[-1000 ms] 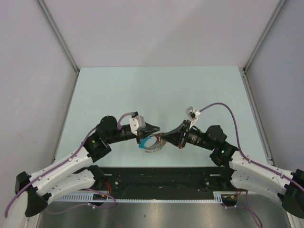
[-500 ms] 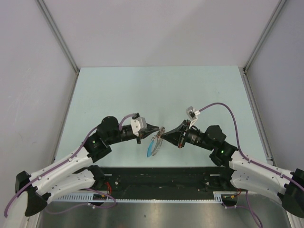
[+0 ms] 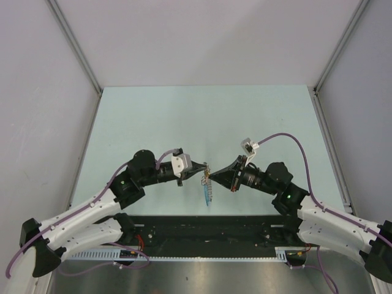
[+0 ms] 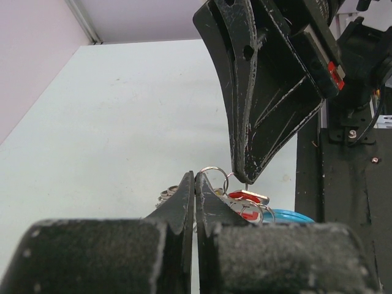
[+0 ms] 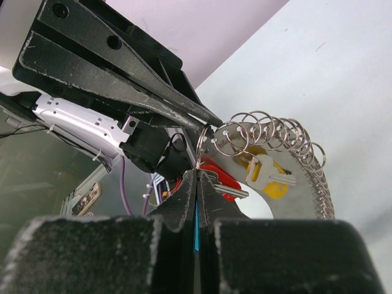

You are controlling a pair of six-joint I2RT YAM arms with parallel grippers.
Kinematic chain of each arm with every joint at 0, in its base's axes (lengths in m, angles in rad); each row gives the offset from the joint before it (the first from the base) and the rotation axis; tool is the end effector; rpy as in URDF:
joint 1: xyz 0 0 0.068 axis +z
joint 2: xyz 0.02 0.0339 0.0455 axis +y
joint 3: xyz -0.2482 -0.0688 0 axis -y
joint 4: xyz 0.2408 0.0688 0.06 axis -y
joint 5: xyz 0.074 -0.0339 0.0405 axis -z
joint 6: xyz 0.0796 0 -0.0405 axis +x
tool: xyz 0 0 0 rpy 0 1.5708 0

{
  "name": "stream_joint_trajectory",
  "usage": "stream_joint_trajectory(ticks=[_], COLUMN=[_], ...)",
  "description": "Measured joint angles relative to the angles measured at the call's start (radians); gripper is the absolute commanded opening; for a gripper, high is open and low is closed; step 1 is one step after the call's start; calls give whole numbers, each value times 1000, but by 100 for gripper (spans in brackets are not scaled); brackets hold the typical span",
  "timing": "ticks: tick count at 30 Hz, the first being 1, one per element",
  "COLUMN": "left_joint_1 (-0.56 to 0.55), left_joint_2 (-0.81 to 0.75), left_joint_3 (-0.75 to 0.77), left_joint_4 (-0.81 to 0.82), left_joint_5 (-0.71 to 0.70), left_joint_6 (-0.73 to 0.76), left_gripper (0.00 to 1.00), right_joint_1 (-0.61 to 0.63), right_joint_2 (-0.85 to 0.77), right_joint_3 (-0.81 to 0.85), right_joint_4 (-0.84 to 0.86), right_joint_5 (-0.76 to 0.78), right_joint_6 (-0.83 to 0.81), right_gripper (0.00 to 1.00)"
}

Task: Remove the keys from the keyring
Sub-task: Remove the key from the keyring.

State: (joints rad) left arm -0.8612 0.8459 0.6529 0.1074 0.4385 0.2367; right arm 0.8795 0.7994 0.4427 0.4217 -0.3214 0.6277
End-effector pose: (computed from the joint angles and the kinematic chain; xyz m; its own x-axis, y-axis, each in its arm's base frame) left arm 0.1365 -0.2108 0.2995 0.1715 0.1261 -0.9771 0.9487 0.2463 0.1983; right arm 0.1354 0.2031 0.2733 -0.5138 0.2531 -0.8197 -0.7786 0.2636 0.5694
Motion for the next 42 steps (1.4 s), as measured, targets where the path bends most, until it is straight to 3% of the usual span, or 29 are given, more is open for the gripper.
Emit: stream_joint_trajectory(ticks=[23,24,35,42], left_joint_1=[-38,-38,-38,-31], left_joint_2=[39,39,37,31], left_joint_3=[0,0,0,2], left_joint_4=[-93,-93,-90,-78], left_joint_5=[8,9,38,75], left_joint_6=[45,45,41,20], left_gripper=[1,0,1,0], right_joint_1=[-18,-18,-37,-37], right_joint_2=[-46,-48,-160,-156], right_joint_3=[-2,-2,-46,-139], right_joint_4=[-8,-16,-67,-2], right_joint_5=[55,54,-46,-140], right_joint_6=[-25,-34,-179,-255], right_gripper=[1,9,40,46])
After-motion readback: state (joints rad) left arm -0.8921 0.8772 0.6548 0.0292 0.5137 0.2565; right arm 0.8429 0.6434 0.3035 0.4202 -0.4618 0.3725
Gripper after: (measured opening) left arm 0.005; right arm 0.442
